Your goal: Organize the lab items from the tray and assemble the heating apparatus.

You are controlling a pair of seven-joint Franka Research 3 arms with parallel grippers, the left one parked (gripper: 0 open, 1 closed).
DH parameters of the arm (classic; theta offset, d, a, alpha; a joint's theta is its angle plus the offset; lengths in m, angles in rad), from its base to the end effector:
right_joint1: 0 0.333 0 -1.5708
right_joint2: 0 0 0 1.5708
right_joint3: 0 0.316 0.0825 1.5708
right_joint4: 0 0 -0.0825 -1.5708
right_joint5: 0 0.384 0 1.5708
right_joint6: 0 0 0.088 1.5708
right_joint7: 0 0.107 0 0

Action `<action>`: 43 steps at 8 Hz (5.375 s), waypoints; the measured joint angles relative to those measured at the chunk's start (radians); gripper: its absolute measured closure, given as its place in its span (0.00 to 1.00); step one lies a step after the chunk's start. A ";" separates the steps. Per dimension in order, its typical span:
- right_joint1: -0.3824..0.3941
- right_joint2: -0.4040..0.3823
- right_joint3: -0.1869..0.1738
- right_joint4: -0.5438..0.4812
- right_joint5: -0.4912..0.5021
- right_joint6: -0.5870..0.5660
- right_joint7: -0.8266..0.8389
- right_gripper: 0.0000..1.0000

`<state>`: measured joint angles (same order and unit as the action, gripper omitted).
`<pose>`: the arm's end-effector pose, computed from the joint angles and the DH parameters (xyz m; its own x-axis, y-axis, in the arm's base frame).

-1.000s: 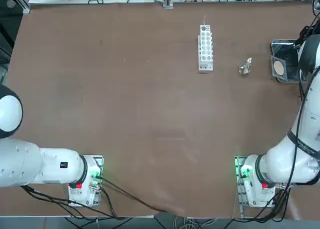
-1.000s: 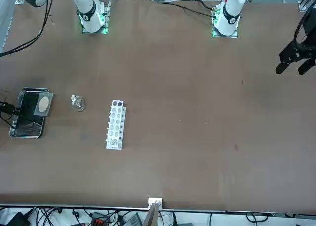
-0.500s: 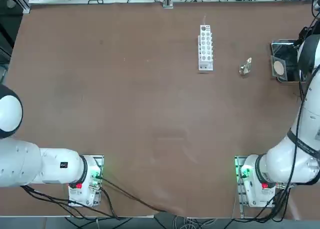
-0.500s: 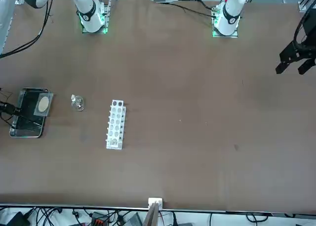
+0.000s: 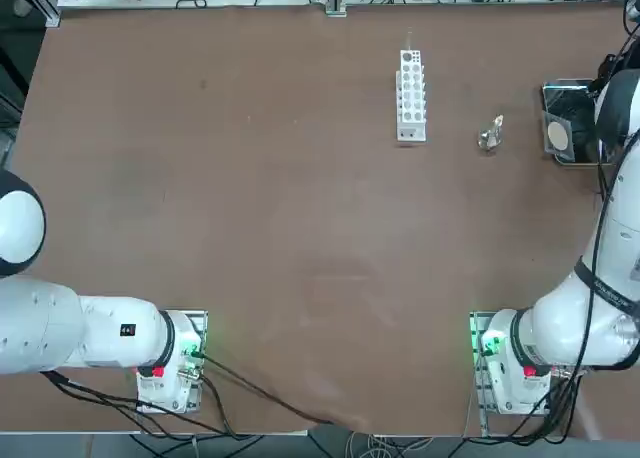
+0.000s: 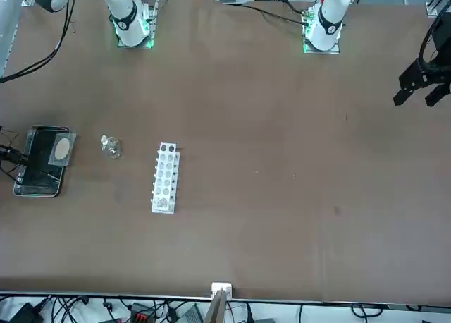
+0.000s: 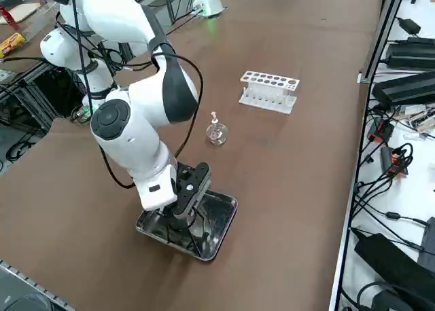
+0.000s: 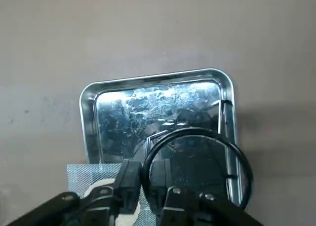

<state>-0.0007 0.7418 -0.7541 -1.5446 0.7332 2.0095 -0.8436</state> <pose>0.5855 -0.3756 0.2949 0.9880 -0.1330 0.0783 -0.1202 -0.9814 -0.1500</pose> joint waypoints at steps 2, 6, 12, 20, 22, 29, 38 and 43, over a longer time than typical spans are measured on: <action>0.000 0.000 0.000 0.004 0.005 -0.003 0.000 0.93; 0.000 -0.001 0.000 0.020 0.006 -0.008 0.000 0.93; 0.005 -0.044 -0.023 0.168 0.014 -0.240 0.033 0.93; 0.862 -0.131 -0.558 0.000 -0.004 -0.351 0.543 0.93; 1.112 -0.132 -0.702 -0.172 -0.001 -0.260 0.613 0.93; 1.385 -0.132 -0.809 -0.586 0.152 0.052 0.623 0.93; 1.405 -0.103 -0.728 -0.687 0.283 0.152 0.623 0.93; 1.371 -0.079 -0.702 -0.699 0.285 0.154 0.624 0.93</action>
<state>1.3701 0.6628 -1.4565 -2.2436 1.0183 2.1636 -0.2197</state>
